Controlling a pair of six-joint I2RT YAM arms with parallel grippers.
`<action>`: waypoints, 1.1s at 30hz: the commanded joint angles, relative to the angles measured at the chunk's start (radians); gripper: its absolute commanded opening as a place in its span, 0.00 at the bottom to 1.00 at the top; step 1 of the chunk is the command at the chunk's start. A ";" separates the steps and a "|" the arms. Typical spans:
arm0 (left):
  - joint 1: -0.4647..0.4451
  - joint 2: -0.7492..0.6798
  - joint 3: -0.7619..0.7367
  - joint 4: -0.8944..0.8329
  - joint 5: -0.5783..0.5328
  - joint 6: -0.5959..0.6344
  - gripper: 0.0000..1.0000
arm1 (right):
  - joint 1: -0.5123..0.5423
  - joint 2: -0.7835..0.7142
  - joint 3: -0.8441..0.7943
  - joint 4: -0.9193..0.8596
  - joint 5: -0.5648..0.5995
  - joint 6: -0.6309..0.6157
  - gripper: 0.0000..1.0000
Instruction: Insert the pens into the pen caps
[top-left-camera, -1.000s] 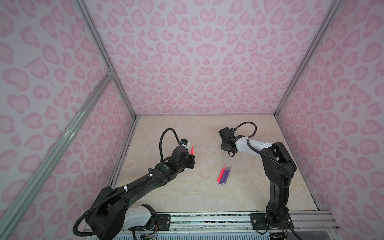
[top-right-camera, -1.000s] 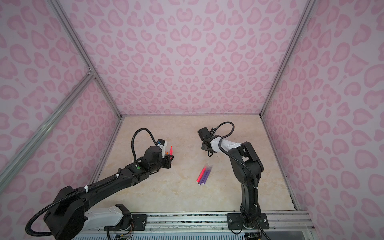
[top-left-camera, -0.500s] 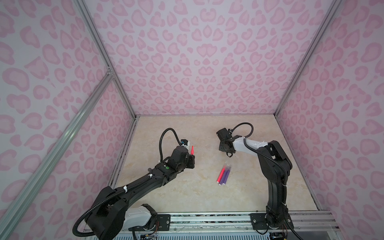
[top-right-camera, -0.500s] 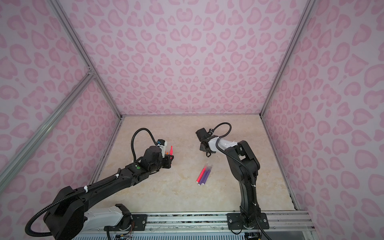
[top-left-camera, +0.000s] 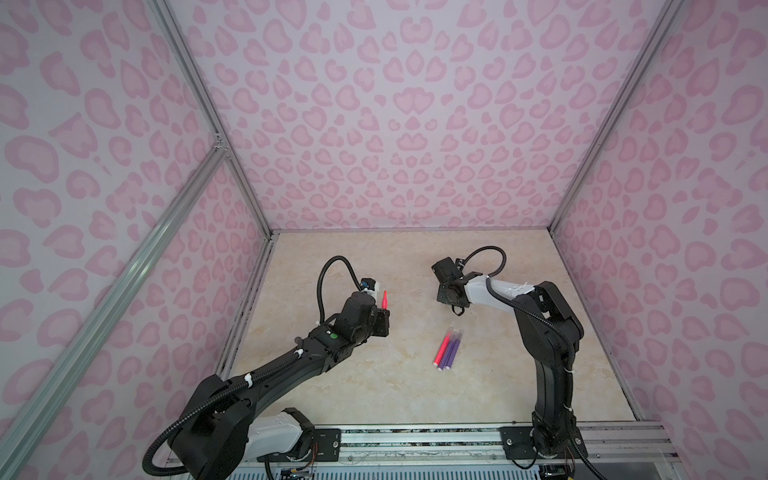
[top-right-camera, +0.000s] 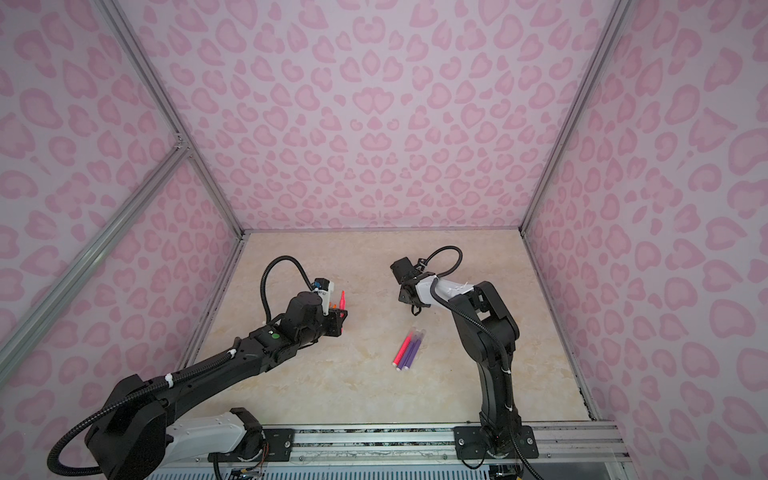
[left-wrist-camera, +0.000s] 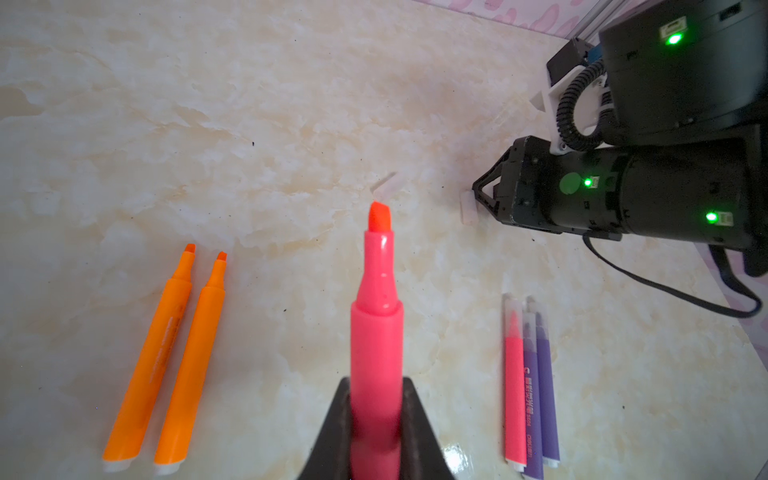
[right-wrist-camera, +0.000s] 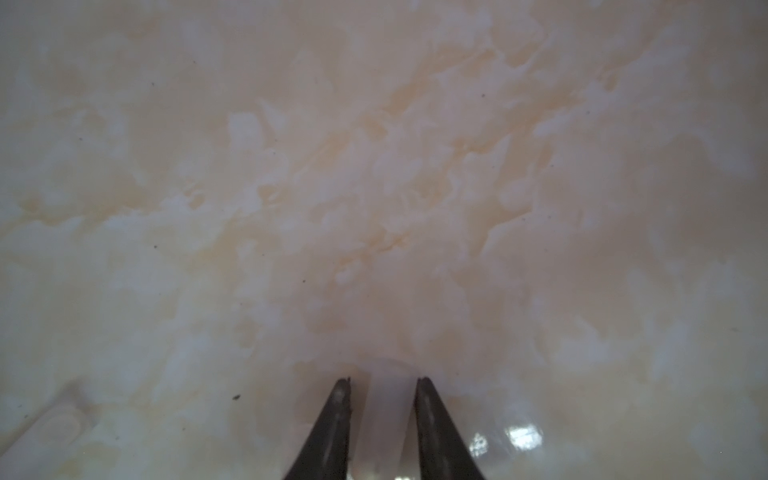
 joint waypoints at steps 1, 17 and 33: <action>0.001 -0.009 0.003 0.018 0.005 0.004 0.03 | -0.001 0.011 -0.015 -0.011 0.000 0.005 0.23; -0.039 -0.069 -0.039 0.107 0.073 0.044 0.03 | -0.002 -0.252 -0.190 0.071 0.070 0.059 0.10; -0.121 -0.265 -0.131 0.182 0.073 0.106 0.03 | 0.340 -0.620 -0.135 0.232 0.121 -0.006 0.02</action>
